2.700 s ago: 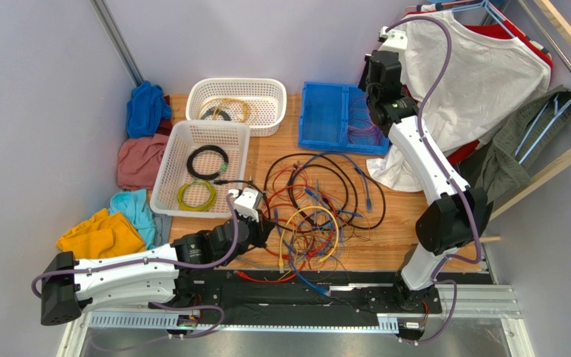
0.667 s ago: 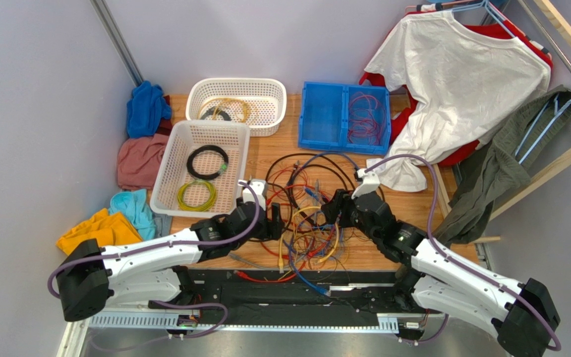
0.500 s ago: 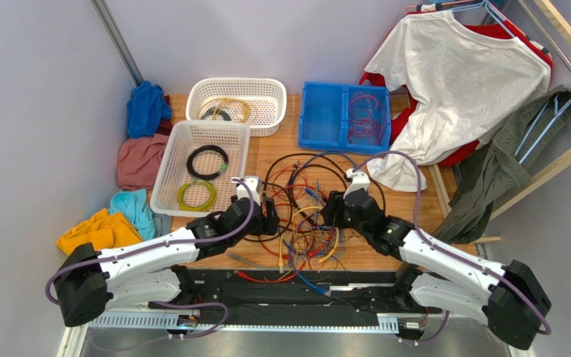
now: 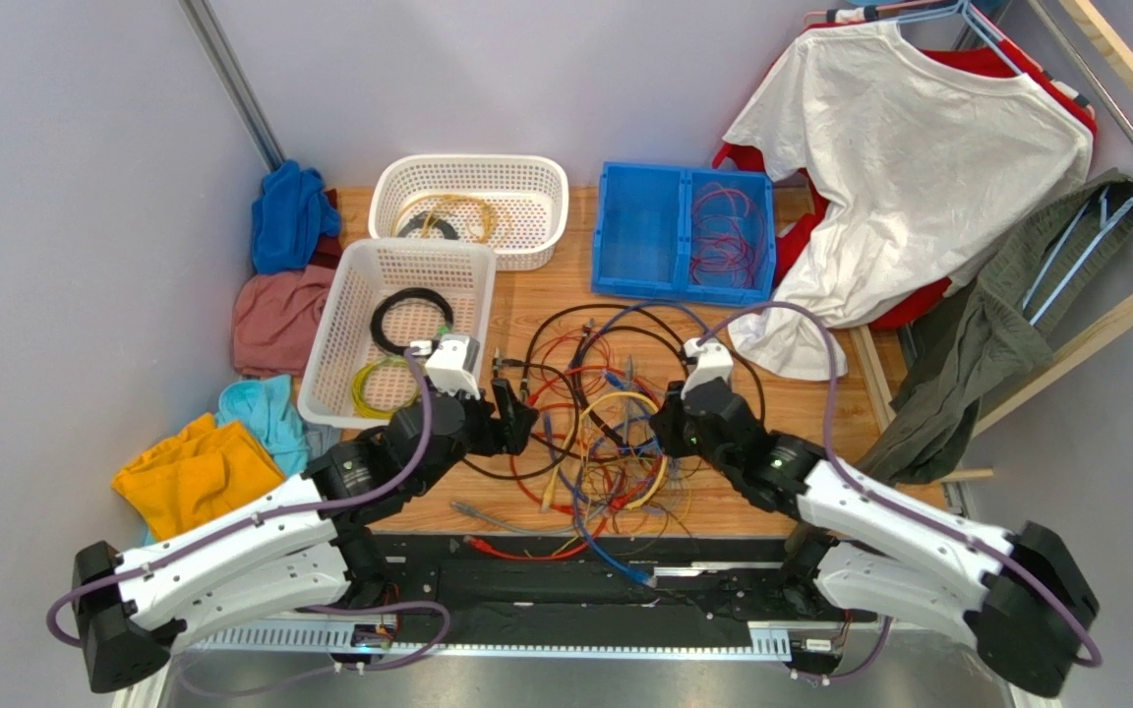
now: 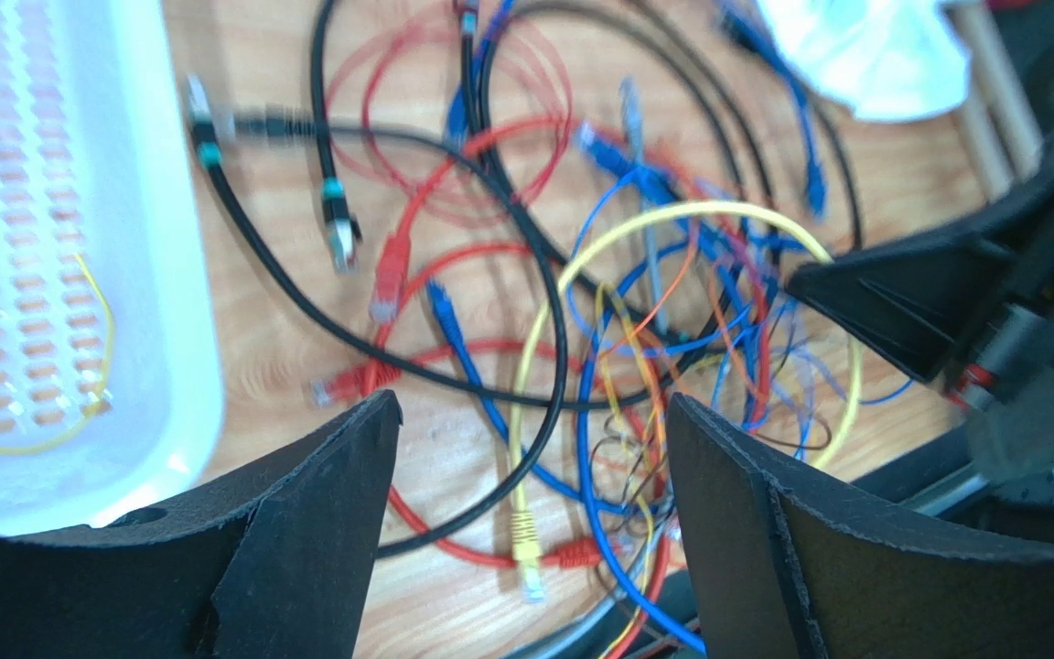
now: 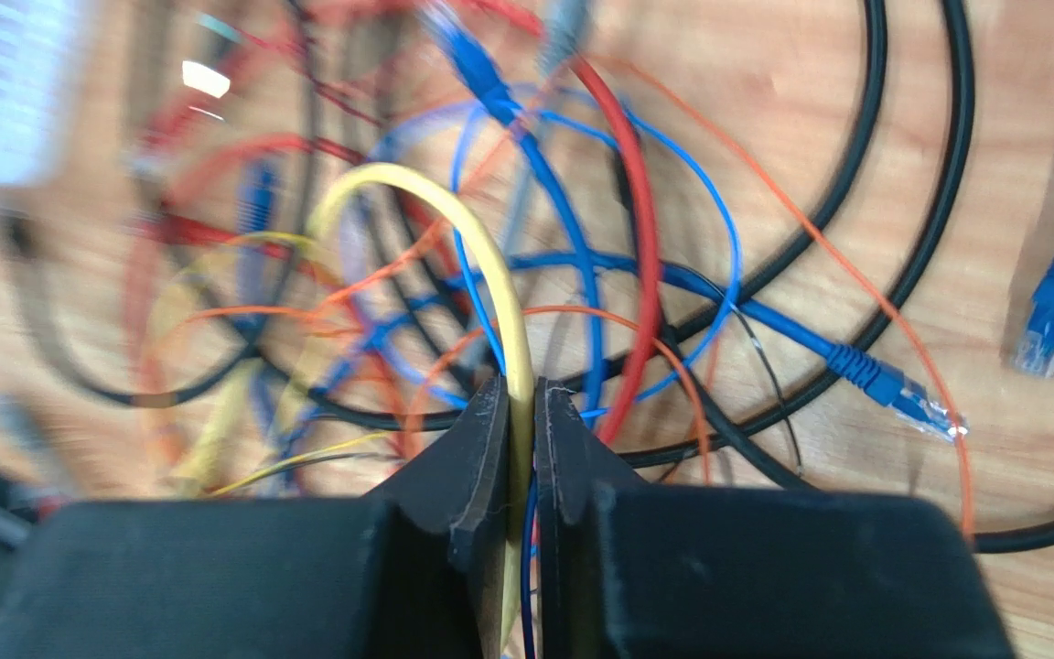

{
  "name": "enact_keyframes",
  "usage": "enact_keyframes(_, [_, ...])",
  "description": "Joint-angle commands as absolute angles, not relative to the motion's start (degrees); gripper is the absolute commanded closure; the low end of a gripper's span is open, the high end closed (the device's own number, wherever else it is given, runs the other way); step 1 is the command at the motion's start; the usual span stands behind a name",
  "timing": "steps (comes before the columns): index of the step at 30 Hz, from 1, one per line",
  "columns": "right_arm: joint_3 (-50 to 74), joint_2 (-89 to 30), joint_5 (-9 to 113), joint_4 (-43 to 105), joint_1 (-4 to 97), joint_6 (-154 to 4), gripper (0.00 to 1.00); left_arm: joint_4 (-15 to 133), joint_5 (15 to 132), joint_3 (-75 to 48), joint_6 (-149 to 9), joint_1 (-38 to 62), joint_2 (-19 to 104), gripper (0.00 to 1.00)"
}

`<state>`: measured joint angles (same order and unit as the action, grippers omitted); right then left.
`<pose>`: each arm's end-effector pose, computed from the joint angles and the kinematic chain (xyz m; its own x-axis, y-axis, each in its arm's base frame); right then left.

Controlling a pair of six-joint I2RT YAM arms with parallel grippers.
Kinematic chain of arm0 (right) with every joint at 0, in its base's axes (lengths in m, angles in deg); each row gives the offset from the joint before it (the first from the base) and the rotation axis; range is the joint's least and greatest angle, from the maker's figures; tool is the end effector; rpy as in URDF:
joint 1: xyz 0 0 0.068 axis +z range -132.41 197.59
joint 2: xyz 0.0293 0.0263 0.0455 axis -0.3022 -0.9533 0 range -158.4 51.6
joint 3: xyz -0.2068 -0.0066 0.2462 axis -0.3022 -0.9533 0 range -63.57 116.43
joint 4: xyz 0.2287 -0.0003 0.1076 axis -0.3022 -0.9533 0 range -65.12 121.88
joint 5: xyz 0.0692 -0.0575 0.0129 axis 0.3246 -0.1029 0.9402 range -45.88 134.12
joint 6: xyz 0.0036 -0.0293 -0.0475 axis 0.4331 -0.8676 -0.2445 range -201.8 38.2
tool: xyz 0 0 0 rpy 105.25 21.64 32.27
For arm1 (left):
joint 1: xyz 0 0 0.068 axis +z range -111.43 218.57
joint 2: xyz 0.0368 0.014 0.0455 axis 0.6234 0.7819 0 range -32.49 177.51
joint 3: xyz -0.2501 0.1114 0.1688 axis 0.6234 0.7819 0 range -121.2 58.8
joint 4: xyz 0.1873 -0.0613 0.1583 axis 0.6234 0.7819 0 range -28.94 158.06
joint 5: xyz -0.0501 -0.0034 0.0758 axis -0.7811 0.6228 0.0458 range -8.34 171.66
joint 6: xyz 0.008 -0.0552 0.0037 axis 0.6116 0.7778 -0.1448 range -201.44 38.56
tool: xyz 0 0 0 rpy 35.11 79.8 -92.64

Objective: Untangle the cables

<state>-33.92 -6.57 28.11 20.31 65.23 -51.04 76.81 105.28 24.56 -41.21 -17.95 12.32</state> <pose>0.1257 0.1222 0.2491 -0.6634 0.0020 -0.7482 -0.2663 0.9339 0.2386 0.0890 -0.1065 0.3023 -0.5523 -0.2376 -0.7990 0.2742 0.8534 -0.4433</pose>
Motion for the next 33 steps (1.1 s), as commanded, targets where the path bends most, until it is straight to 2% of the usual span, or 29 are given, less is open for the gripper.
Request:
enact_keyframes(1, [-29.48, 5.44, 26.01, 21.51, 68.03, -52.79, 0.92, 77.51, 109.26, 21.89, -46.18, -17.95, 6.11, 0.20])
enact_keyframes(4, [-25.26, 10.46, 25.84, 18.79, 68.65, -54.46, 0.94, 76.27, 111.18, 22.94, -47.69, -17.86, 2.24, 0.17])
enact_keyframes(5, [-24.38, 11.77, 25.40, 18.00, 68.65, -54.81, 0.96, 76.18, 111.46, 23.03, -48.04, -17.86, 1.79, 0.07])
enact_keyframes(7, [-22.37, 12.57, 24.17, 16.15, 68.74, -55.69, 0.97, 76.09, 111.37, 23.21, -48.04, -17.86, 2.22, 0.05])
enact_keyframes(17, [-25.51, 10.73, 15.92, 13.34, 68.65, -53.16, 1.00, 75.22, 104.08, 20.75, -45.40, -17.86, 16.80, 0.04])
enact_keyframes(24, [-28.85, 11.78, 14.50, 11.32, 68.57, -51.22, 1.00, 72.75, 101.17, 20.04, -44.70, -17.77, 24.62, 0.09])
enact_keyframes(31, [-30.96, 15.03, 13.09, 5.35, 68.57, -48.32, 1.00, 75.92, 105.31, 19.08, -44.61, -16.90, 23.06, 0.07])
enact_keyframes(33, [-31.58, 15.47, 13.27, 3.58, 68.57, -47.09, 0.91, 75.22, 103.47, 19.69, -45.14, -15.23, 22.09, 0.07])
